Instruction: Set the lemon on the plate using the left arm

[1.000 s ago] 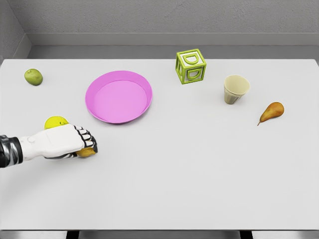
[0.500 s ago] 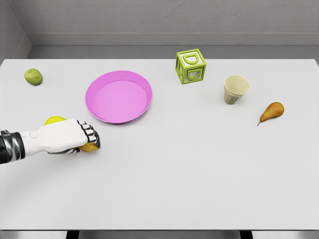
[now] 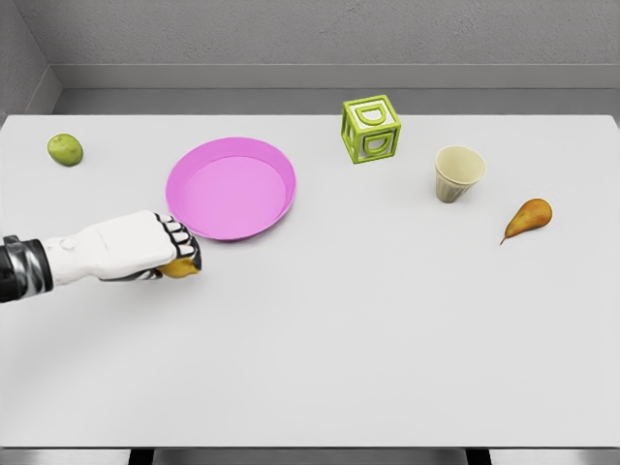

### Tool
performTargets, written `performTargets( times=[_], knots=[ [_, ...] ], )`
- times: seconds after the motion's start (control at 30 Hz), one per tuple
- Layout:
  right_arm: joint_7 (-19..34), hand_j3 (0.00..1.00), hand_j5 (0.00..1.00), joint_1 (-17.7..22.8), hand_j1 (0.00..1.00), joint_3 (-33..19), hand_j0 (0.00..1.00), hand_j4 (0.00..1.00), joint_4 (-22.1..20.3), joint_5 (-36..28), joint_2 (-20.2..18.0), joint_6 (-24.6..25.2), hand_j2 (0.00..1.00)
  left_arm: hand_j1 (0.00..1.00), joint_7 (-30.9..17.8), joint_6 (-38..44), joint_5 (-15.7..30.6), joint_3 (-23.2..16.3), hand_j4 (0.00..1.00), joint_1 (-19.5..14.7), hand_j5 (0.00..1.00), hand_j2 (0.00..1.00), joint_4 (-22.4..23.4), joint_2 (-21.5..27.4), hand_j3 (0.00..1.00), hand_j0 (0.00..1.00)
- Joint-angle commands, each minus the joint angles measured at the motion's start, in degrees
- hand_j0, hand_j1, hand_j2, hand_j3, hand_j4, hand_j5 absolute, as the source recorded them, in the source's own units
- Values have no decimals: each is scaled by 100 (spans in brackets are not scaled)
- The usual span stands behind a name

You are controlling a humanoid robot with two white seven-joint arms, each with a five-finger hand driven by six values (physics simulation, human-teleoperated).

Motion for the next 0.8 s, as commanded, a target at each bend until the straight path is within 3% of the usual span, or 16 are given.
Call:
performTargets(
  times=[0.0,0.77],
  knots=[
    [1,100,100,0,100,-1,100,100,0,-1,0,0,100,54,-5,13,33,2,54,-9,54,54,10,-36,54,54],
    [1,100,100,0,100,-1,100,100,0,-1,0,0,100,54,-5,13,7,-16,54,-299,54,54,72,-274,54,54]
  ],
)
